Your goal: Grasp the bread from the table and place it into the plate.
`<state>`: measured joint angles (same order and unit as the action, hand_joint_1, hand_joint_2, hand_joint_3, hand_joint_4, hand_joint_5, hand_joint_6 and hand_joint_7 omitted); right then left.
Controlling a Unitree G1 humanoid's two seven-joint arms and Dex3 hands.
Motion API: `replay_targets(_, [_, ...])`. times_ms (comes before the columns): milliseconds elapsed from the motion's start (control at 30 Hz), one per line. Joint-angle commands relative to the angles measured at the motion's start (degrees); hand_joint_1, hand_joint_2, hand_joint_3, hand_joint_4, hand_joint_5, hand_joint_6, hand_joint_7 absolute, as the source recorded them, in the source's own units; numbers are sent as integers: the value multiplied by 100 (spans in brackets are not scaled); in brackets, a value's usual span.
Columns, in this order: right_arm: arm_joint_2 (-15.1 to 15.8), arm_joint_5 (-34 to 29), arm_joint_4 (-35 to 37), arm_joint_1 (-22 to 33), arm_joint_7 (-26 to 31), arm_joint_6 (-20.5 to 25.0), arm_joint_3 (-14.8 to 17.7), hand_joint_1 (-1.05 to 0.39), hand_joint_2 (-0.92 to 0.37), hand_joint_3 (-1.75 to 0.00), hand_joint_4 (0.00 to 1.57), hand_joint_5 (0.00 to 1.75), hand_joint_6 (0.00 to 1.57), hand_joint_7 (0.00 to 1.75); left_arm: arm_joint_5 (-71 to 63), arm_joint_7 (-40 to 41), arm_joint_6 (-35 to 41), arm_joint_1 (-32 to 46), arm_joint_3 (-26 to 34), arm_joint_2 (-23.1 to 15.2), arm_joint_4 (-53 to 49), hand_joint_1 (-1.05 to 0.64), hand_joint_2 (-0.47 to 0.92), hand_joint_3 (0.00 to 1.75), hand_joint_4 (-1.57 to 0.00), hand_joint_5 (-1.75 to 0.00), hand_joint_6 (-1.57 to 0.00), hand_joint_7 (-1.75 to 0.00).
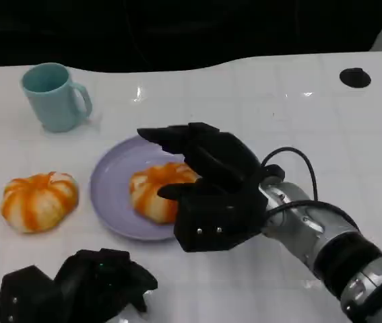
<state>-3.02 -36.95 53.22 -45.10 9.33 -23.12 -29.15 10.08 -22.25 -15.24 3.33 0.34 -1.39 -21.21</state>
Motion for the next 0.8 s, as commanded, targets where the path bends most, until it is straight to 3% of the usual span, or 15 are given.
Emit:
replay_targets(33, [349,164,-747,442,-452,67,50,-76,-92,-31,0,8,10,0,-61,40,40,96,-13,-47,-49,-105,83,1,-91,-151,-141,-55])
replay_targets(367, [988,422,-2109,1286,-664,-263,308,-70,-92,-24,8,18,17,3,-66,79,-69,19,4,20,-235,-104,82,0,-91,-151,-141,-57])
replay_targets(633, [1425,293,-2844,2088,-31,-931,513,-57,-92,-16,28,34,34,11,-14,28,-53,141,34,-4,-69,-103,82,0,-91,-151,-141,-56])
replay_targets(800, [1615,393,-2883,2600,471,-1557,776,-47,-92,-8,43,44,50,14,-58,97,79,107,10,-1,32,-104,82,0,-91,-151,-141,-56])
